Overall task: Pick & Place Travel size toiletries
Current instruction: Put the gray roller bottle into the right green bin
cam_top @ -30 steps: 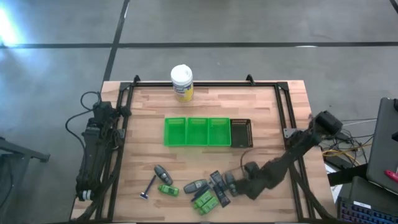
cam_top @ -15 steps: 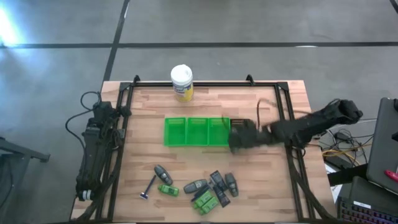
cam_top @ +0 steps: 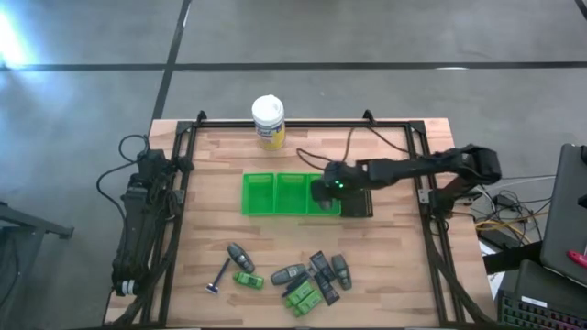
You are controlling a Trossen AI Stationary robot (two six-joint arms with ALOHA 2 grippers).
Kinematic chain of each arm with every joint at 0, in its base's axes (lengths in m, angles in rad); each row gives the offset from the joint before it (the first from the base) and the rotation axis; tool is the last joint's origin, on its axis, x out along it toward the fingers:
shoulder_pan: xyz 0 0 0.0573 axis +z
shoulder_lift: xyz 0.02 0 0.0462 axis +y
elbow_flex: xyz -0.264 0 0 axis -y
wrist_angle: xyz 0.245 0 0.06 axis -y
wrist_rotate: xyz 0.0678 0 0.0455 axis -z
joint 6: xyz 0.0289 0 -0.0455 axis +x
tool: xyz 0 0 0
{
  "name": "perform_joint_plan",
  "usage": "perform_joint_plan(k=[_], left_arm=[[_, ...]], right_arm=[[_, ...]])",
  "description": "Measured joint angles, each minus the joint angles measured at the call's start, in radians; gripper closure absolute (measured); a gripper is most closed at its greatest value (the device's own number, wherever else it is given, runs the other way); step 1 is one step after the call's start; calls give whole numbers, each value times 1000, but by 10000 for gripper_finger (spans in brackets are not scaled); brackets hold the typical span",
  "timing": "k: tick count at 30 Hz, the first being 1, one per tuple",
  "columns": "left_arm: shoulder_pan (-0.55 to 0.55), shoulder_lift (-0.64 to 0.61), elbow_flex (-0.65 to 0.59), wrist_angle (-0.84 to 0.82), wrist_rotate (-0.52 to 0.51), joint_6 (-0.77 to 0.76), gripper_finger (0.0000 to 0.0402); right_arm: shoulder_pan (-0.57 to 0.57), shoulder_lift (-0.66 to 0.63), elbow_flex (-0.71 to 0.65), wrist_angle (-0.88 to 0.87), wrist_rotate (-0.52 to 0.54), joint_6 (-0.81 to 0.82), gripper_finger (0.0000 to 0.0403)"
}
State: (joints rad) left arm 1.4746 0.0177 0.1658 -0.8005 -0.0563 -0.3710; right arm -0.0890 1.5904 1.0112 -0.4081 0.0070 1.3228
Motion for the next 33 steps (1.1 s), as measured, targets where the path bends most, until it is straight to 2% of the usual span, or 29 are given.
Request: perform_joint_plan(k=[5, 10, 15, 19, 25, 28, 30, 33], left_arm=[[0, 0, 0, 0, 0, 0, 172], [0, 0, 0, 0, 0, 0, 172], [0, 0, 0, 0, 0, 0, 172], [0, 1, 0, 0, 0, 0, 172], [0, 3, 0, 0, 1, 1, 172], [0, 5, 0, 0, 1, 1, 172], [0, 5, 0, 0, 1, 1, 172], [0, 6, 0, 0, 2, 1, 172]], right_arm=[[-18, 87, 38, 1, 36, 9, 185], [-47, 136, 67, 0, 26, 25, 144], [-38, 130, 93, -37, 25, -27, 98], [-26, 77, 133, -127, 46, -101, 69], [70, -37, 193, -404, 40, -233, 48], [131, -59, 180, -568, -13, -168, 49], [179, -62, 153, -555, -54, -101, 54], [257, -53, 141, -534, -61, 6, 61]])
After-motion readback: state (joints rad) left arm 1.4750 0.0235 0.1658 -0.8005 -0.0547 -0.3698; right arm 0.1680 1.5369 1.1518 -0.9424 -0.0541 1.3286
